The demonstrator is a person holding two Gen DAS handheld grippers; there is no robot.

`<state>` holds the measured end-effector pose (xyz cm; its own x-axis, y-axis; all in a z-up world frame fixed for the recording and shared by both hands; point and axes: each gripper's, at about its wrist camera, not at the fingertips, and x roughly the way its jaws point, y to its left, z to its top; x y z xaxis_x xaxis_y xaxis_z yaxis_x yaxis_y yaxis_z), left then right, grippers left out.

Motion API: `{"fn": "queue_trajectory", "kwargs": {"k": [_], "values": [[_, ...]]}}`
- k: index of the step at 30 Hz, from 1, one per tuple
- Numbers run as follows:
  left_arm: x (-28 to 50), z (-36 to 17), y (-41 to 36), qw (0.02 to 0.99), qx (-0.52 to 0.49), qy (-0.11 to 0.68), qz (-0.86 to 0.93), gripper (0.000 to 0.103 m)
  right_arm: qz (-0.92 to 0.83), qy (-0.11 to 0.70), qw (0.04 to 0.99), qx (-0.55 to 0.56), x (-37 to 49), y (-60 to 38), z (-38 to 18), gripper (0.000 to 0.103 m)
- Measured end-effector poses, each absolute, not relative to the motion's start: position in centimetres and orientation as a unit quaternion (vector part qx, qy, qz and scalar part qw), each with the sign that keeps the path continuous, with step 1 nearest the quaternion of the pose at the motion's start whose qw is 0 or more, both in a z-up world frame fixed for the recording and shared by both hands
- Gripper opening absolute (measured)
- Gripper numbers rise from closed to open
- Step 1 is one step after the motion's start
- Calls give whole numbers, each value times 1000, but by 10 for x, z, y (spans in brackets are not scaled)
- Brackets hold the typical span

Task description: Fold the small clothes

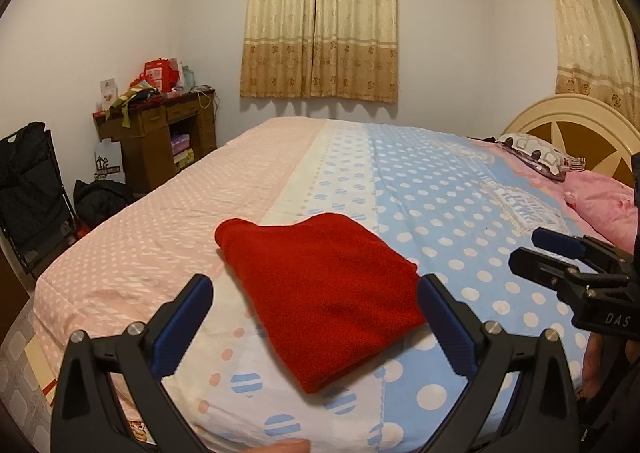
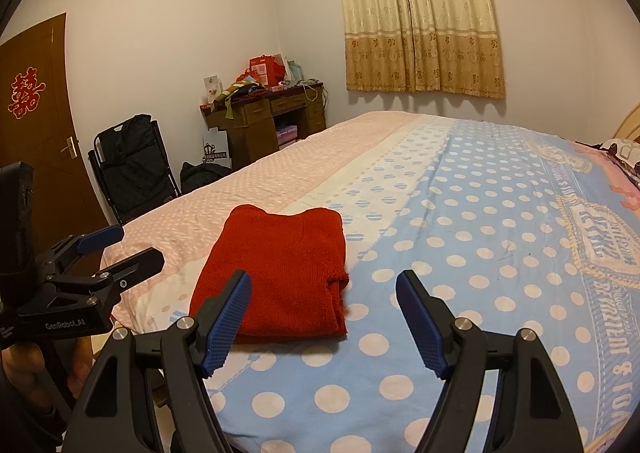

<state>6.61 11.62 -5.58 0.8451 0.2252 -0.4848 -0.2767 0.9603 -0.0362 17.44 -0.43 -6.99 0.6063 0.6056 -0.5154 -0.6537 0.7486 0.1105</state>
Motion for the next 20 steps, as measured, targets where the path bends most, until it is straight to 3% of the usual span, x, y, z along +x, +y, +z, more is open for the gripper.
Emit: {"fn": "queue_trajectory", "kwargs": {"k": [20], "values": [[61, -48, 129, 961, -53, 223, 155, 103, 363, 261, 893, -52, 162, 3, -69, 76]]}}
